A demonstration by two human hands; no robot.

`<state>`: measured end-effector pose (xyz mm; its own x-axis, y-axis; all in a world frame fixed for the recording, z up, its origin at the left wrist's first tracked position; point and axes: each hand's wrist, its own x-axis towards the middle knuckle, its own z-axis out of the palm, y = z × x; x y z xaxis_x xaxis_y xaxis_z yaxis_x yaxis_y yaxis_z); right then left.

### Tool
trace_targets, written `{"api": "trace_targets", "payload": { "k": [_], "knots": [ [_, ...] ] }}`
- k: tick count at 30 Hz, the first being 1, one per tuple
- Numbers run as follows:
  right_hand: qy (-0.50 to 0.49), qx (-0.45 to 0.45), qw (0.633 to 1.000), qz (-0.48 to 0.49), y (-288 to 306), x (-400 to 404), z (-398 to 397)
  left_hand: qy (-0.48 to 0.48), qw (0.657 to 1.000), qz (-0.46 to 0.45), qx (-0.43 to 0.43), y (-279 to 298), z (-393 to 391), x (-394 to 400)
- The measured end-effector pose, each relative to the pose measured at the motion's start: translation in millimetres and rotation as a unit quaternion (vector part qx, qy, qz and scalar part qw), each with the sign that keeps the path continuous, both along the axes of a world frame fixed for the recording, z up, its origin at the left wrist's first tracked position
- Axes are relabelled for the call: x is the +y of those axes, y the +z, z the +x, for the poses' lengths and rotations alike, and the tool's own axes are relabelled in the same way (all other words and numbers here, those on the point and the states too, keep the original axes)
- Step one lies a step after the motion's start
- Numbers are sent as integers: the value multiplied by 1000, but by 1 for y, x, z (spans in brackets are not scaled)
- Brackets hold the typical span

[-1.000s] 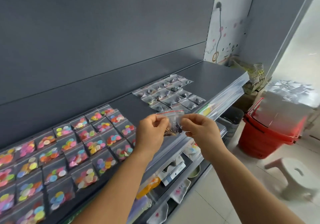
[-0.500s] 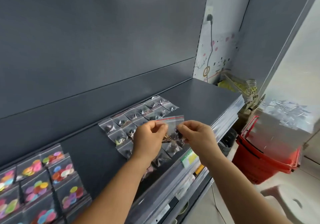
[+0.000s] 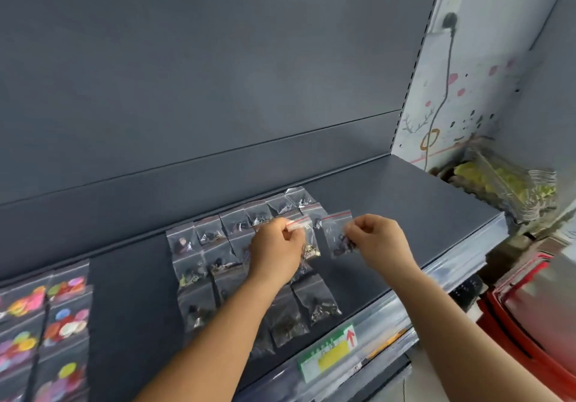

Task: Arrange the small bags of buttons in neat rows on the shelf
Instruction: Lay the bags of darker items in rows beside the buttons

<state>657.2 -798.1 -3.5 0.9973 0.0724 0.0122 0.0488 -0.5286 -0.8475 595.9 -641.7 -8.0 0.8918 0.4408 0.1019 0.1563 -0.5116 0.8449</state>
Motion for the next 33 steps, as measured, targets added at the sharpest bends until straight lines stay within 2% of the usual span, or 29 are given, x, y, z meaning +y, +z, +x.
{"api": "trace_targets", "payload": {
  "k": [8,11,13,16,22,33],
  "knots": [
    [118,22,991,-67,-14,-12,49,64,988,116,78,-6,28,-41],
    [155,18,981,-115,-22,-12,57,69,968,212,120,-9,30,-45],
    [176,-6,972,-156,-26,-14,58,80,949,270,139,-10,29,-46],
    [232,-83,955,-165,-26,-20,58,64,937,322,123,-10,24,-51],
    [363,-170,896,-190,-32,-26,57,-11,932,334,143,-19,18,-59],
    [344,-175,898,-209,-38,-22,61,-10,937,323,130,-18,13,-59]
  ]
}}
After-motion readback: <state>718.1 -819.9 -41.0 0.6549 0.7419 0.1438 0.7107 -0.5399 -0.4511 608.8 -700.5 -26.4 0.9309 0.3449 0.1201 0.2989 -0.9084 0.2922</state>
